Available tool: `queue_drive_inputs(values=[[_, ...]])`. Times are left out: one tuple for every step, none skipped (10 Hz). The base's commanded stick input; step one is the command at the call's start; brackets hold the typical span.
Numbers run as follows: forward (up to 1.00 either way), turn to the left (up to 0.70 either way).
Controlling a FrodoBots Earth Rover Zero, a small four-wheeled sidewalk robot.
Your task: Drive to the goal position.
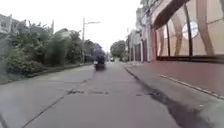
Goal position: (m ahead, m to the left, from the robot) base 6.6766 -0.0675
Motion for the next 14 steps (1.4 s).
queue_drive_inputs(values=[[1.0,0.0],[1.0,0.0],[1.0,0.0],[1.0,0.0],[1.0,0.0],[1.0,0.0],[1.0,0.0],[1.0,0.0],[1.0,0.0],[1.0,0.0],[1.0,0.0],[1.0,0.0],[1.0,-0.02],[1.0,-0.4]])
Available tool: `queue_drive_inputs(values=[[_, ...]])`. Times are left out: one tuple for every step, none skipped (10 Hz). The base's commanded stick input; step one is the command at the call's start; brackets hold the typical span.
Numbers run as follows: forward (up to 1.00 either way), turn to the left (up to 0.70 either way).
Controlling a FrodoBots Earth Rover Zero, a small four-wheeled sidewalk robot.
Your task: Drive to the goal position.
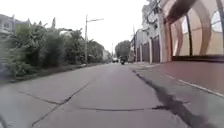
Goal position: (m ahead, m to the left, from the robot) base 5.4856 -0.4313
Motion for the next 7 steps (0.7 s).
queue_drive_inputs(values=[[1.0,-0.4],[1.0,-0.4],[1.0,-0.4],[1.0,-0.4],[1.0,-0.18],[1.0,0.0],[1.0,0.0]])
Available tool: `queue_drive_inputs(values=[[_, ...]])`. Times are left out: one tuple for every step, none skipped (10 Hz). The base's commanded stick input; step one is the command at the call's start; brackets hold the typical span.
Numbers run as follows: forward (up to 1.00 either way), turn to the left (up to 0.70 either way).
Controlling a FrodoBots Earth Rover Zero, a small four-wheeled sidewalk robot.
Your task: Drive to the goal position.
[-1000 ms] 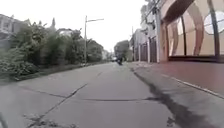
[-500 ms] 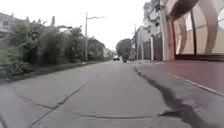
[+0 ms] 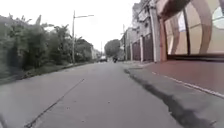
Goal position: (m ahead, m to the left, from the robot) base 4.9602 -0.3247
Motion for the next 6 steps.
queue_drive_inputs(values=[[1.0,0.0],[1.0,0.0],[1.0,0.0],[1.0,0.0],[1.0,0.0],[1.0,0.0]])
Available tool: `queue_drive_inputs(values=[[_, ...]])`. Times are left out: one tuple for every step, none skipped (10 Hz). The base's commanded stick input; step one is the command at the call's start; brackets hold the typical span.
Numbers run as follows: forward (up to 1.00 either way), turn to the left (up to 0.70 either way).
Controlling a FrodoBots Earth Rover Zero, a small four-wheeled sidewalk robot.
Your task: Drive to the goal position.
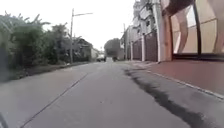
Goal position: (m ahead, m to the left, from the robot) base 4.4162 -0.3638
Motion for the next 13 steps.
queue_drive_inputs(values=[[1.0,0.0],[1.0,0.0],[1.0,0.0],[1.0,0.0],[1.0,0.0],[1.0,0.0],[1.0,-0.24],[1.0,-0.4],[1.0,-0.4],[1.0,-0.4],[1.0,-0.39],[1.0,-0.05],[1.0,0.0]])
